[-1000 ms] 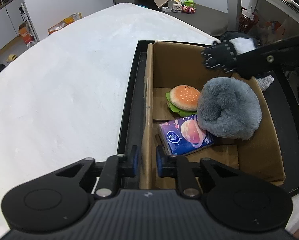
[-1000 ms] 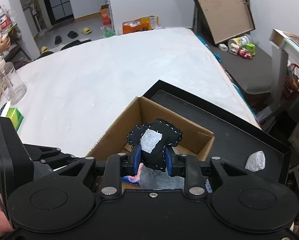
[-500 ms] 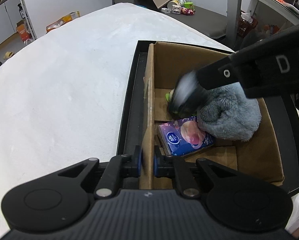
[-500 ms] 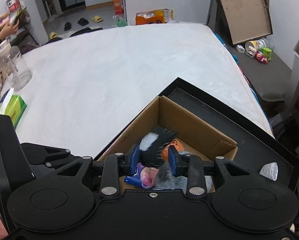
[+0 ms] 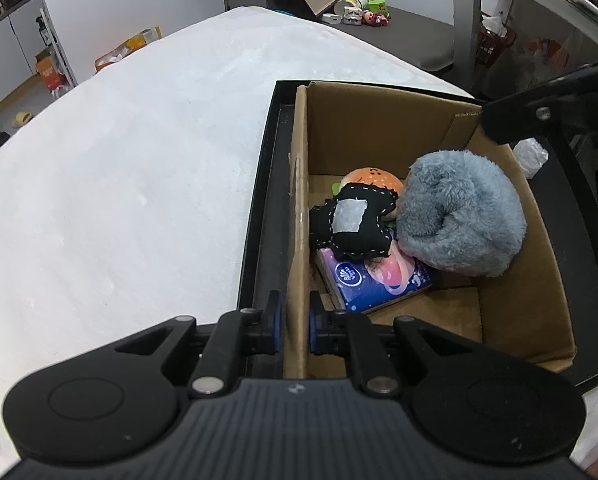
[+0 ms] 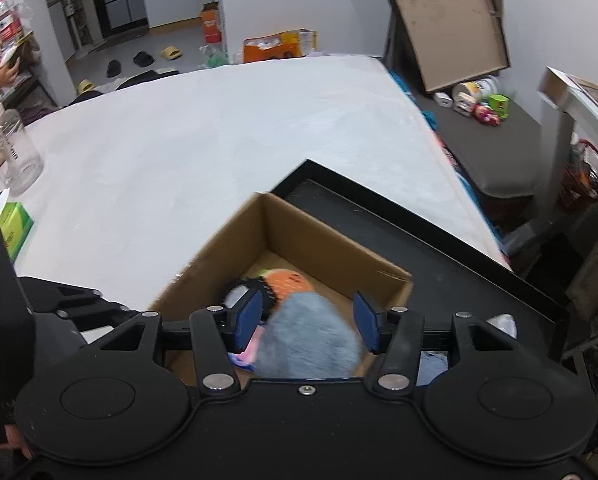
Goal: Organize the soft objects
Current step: 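Release the black stitched plush into the box with the right gripper, then move the right gripper to the white plastic-wrapped item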
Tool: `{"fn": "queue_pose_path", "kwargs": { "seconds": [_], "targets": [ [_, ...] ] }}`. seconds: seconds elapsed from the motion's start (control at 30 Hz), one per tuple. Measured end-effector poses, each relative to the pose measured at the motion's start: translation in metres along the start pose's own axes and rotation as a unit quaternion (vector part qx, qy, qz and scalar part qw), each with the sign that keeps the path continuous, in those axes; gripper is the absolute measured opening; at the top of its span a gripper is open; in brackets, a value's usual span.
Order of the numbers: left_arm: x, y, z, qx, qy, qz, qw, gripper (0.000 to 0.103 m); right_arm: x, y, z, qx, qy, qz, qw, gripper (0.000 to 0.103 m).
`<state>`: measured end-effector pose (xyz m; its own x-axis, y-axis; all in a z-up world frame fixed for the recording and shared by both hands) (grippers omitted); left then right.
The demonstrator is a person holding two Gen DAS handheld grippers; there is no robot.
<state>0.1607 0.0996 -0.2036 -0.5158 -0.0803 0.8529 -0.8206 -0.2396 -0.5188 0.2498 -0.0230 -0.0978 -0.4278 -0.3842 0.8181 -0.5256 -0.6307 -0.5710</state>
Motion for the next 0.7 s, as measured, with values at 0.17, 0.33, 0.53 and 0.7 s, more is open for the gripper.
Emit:
{"fn": "queue_pose_path", "kwargs": {
  "seconds": [0.17, 0.33, 0.53, 0.7],
  "targets": [
    [-0.002, 0.000, 0.004, -0.006, -0.012, -0.003, 0.9999, 0.014, -0.001, 0.008, 0.023, -0.012, 0.009, 0.002, 1.000, 0.051],
    [-0.003, -0.001, 0.006, -0.011, -0.025, -0.009, 0.9996, 0.016, -0.002, 0.016, 0.043, -0.028, 0.011, 0.007, 1.000, 0.053],
    [-0.005, -0.001, 0.011, -0.021, -0.040, -0.020, 0.9988, 0.044, -0.006, 0.029, 0.070, -0.049, 0.016, 0.014, 0.999, 0.059],
    [0.002, 0.000, 0.018, -0.033, -0.060, 0.005, 0.9976, 0.067, -0.012, 0.044, 0.098, -0.077, 0.021, 0.016, 0.997, 0.063]
  ]
}}
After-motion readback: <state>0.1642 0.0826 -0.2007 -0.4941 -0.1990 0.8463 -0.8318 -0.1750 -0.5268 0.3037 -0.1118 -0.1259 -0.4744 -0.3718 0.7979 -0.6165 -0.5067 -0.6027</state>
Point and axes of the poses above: each gripper's, at about its wrist camera, not at the fingertips, and x roughly against the way its jaws point, z to its right, y to its underside, the point moved 1 cm from there along -x, roughly the way its jaws point, and after that the axes turned 5 degrees about y, right-handed, at the moved point
